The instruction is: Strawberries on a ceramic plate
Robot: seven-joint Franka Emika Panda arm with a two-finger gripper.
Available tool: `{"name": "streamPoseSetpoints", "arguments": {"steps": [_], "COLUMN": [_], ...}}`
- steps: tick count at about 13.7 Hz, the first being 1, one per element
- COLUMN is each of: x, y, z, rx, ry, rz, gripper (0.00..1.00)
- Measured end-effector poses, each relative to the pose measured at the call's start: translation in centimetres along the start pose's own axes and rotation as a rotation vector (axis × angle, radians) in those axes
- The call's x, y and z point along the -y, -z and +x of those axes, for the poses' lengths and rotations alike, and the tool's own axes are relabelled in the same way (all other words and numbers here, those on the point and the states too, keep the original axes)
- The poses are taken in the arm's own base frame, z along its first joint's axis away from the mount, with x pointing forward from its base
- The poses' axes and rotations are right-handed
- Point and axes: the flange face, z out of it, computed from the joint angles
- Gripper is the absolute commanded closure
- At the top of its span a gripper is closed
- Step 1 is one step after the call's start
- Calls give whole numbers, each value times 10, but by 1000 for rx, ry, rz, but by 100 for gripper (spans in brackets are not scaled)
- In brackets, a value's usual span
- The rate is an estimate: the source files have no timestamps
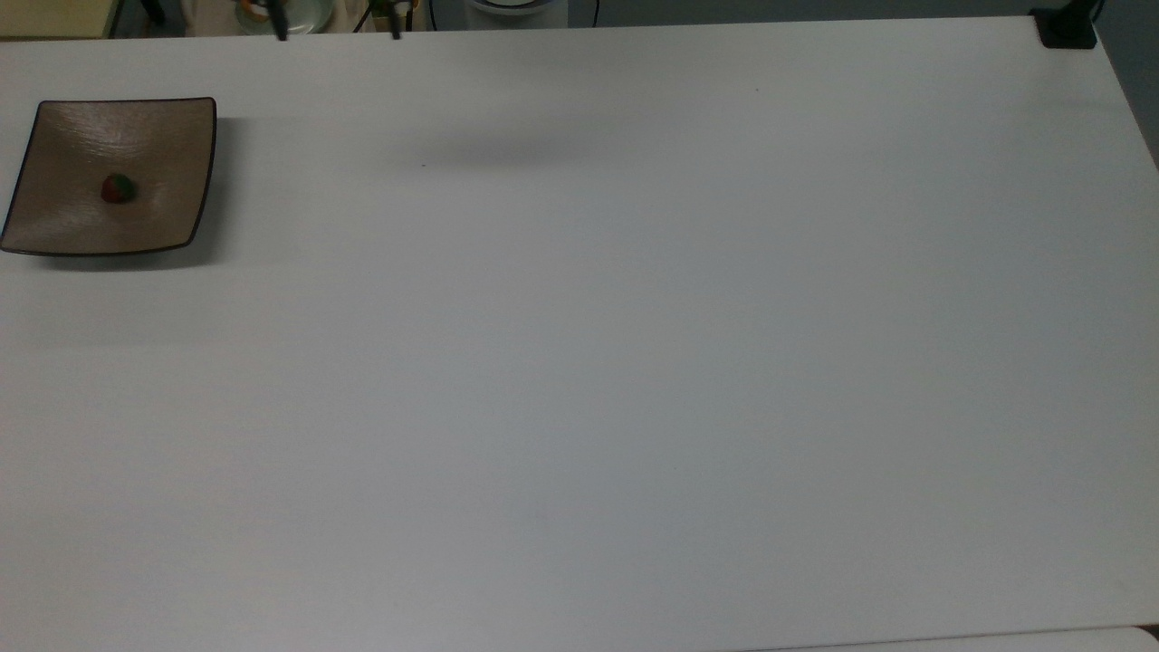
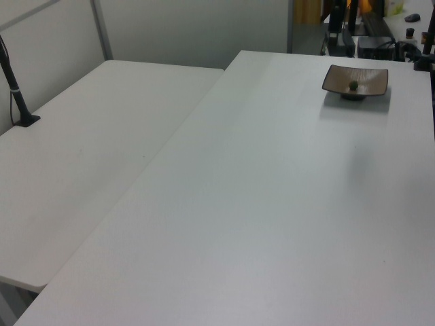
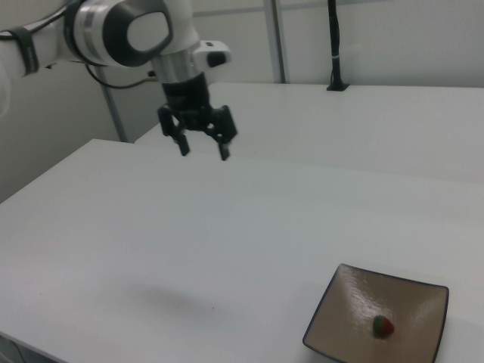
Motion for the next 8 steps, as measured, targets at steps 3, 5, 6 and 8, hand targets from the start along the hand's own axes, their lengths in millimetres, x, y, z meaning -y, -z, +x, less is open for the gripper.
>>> {"name": "streamPoseSetpoints", "arguments": {"steps": [3,5,6,8], "x": [42,71,79,101], "y": [1,2,2,3], "z": [7,10,10,11], "rx": [-10,-10,-9,-6], "ry": [-13,12,10,-13], "rz": [61,74,76,80], "gripper": [0,0,0,0]}}
